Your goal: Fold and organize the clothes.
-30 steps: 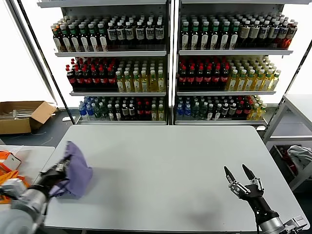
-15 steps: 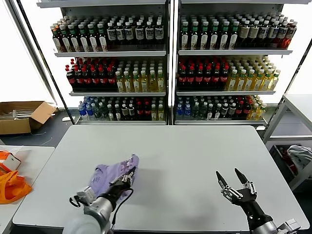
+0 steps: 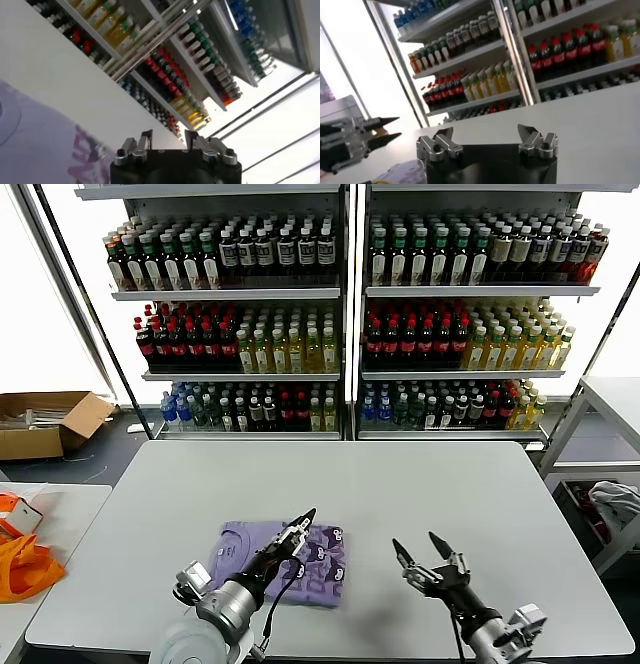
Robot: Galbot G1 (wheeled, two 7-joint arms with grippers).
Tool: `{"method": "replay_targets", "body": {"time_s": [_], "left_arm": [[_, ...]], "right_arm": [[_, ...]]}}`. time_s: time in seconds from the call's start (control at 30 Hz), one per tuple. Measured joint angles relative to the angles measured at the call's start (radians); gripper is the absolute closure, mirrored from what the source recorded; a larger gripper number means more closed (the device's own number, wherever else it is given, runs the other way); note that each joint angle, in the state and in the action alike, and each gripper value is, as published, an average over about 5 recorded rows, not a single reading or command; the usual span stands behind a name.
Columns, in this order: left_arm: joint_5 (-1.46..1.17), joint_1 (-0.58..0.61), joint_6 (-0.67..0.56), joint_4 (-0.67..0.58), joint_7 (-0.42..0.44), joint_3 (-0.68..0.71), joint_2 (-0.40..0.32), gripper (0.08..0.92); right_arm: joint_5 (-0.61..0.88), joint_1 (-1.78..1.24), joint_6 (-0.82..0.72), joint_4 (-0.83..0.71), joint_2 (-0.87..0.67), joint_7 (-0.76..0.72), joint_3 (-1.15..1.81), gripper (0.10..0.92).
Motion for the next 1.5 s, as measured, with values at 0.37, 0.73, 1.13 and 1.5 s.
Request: {"method": "replay_targets", "body": {"time_s": [0.37, 0.73, 1.13, 1.5], "left_arm": [[-0.030, 0.041, -0.043, -0.041, 0.041, -0.171, 0.069, 0.206], [-0.009, 0.059, -0.063, -0.057, 0.052, -0.248, 0.076, 0.177], [0.007, 0.064, -0.072, -0.041, 0.054, -0.282, 0.066, 0.177], [0.014, 0.072, -0.079, -0.028, 0.077, -0.308, 0.044, 0.177]], "right_arm": [[0.027, 0.208, -0.127, -0.117, 0.055, 0.159, -0.286, 0.203], [0.065, 0.296, -0.200, -0.186, 0.095, 0.289, -0.420, 0.358], [0.078, 0.297, -0.250, -0.166, 0.081, 0.267, -0.419, 0.705], [0.033, 0.283, -0.351, -0.101, -0.007, 0.162, -0.305, 0.900]]}}
